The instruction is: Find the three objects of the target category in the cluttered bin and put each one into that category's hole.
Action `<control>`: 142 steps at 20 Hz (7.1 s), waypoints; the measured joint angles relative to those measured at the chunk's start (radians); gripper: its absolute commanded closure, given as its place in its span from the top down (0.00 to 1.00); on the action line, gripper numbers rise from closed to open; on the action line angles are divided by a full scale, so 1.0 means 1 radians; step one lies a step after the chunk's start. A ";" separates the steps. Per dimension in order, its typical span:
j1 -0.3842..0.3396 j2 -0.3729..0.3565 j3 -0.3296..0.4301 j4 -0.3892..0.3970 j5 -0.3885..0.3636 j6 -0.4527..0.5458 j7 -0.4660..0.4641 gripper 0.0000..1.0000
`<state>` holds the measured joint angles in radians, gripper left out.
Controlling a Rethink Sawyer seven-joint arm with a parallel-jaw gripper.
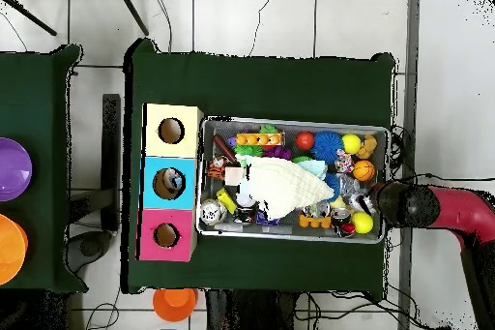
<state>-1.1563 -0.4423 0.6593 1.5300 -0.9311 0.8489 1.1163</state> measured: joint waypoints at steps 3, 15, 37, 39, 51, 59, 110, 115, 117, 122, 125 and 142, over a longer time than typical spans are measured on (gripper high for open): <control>-0.017 0.005 0.013 0.006 0.005 -0.005 0.000 1.00; -0.039 0.027 0.049 0.020 0.004 -0.041 0.000 0.00; -0.024 0.035 0.057 0.020 0.003 -0.043 0.000 1.00; -0.018 0.035 0.057 0.020 0.003 -0.043 0.000 1.00; 0.020 0.019 0.043 0.021 0.003 -0.043 0.000 1.00; 0.059 -0.004 0.002 0.020 0.003 -0.043 0.000 1.00; 0.018 0.050 0.021 -0.002 -0.019 -0.118 0.000 0.00; 0.018 0.047 0.022 -0.001 -0.019 -0.118 0.000 0.00; 0.018 0.041 0.023 0.002 -0.017 -0.118 0.000 0.00; 0.005 -0.002 0.040 0.041 -0.018 -0.134 0.000 0.00; -0.020 -0.040 0.063 0.077 -0.018 -0.163 0.000 0.00; -0.097 -0.194 0.120 0.198 -0.017 -0.256 0.000 0.00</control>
<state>-1.2534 -0.6365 0.7790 1.7284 -0.9477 0.5933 1.1163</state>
